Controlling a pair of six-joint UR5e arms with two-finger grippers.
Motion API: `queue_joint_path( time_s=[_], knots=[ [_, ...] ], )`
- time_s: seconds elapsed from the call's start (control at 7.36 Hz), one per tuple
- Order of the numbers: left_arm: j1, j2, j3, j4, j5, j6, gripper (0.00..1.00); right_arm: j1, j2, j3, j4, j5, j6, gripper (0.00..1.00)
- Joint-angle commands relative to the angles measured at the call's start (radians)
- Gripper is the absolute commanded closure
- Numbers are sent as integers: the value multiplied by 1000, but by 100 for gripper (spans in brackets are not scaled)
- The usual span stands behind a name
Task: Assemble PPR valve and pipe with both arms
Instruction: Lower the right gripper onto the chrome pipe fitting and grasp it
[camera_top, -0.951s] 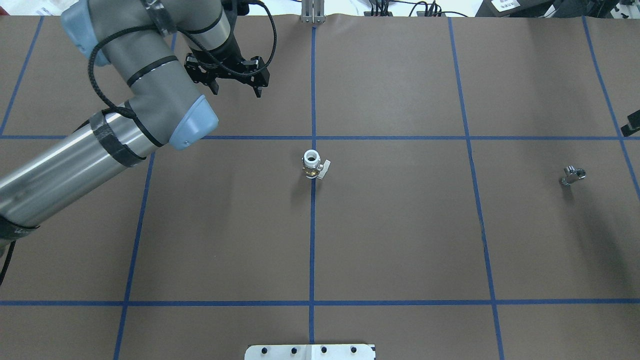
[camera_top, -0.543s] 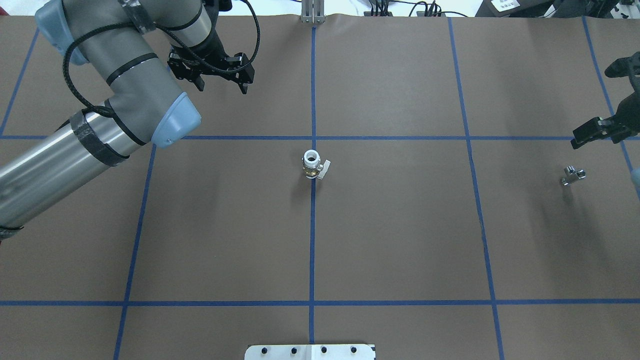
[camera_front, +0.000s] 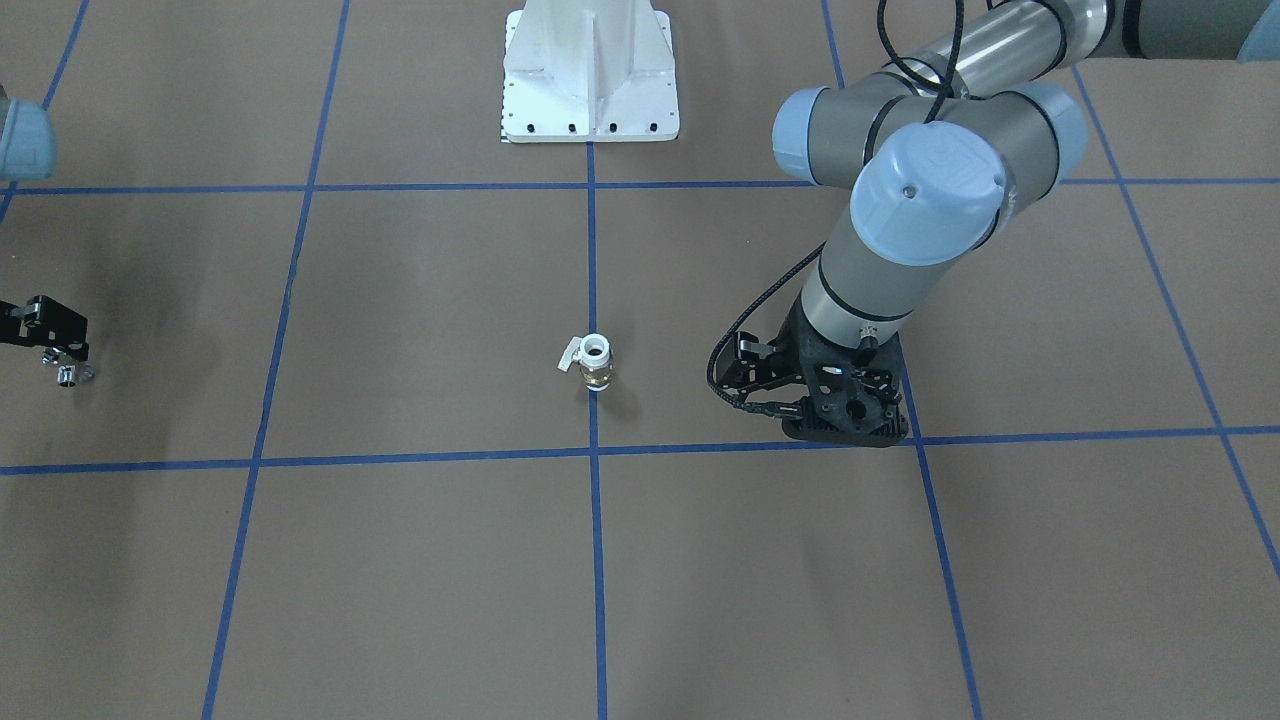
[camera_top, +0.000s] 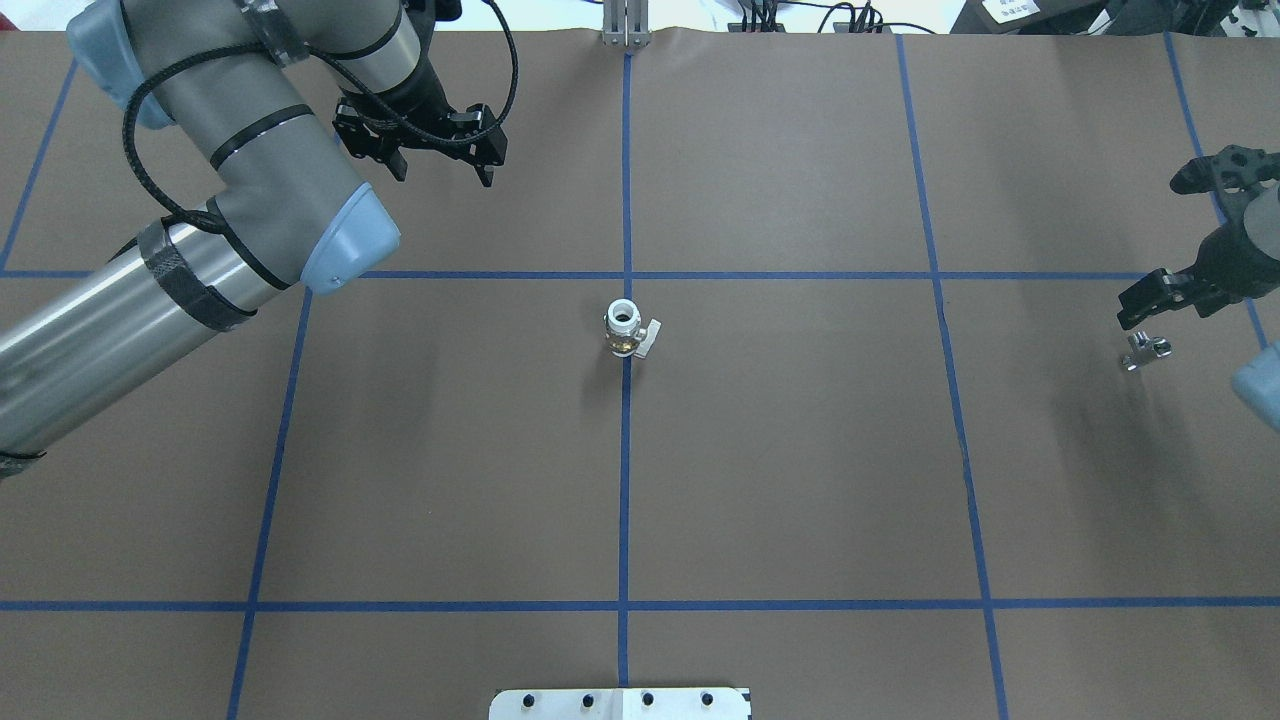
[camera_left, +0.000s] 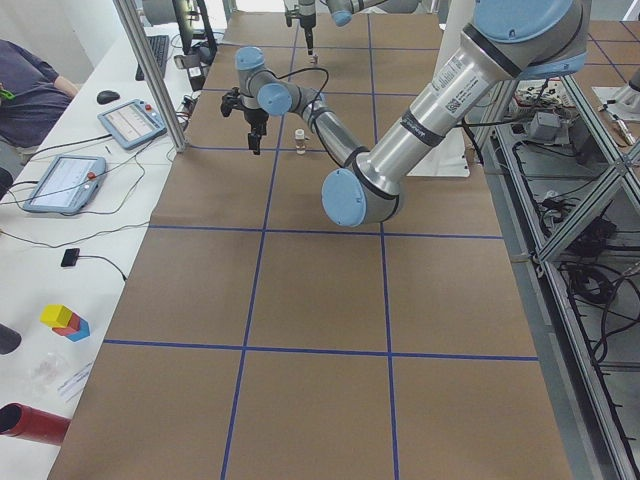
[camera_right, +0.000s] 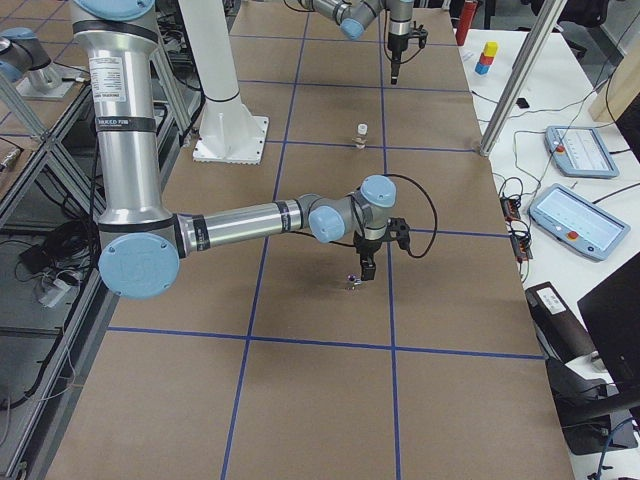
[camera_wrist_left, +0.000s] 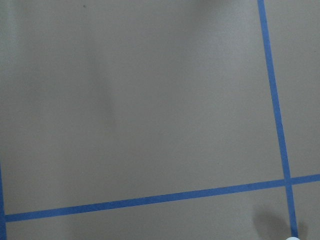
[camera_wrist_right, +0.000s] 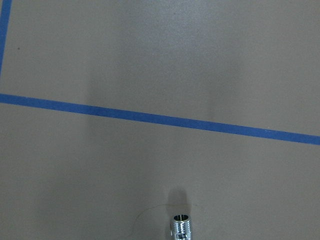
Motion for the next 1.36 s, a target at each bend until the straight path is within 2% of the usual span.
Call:
queue_joint_path(
  time_s=[0.0,0.14,0.68,0.82,1.22],
  knots=[
    [1,-1,0,0,1,0,0,-33,1,-48,2,-2,-16,2],
    [1,-1,1,1,1,0,0,-34,4,-60,1,-1,-51,3],
    [1,1,0,0,1,0,0,-34,11,-83,-1,11,-130,26],
    [1,1,0,0,1,-2,0,-34,15,-85,-1,11,-130,27],
    [1,1,0,0,1,-2,0,-34,15,-85,-2,13,-131,53]
  ],
)
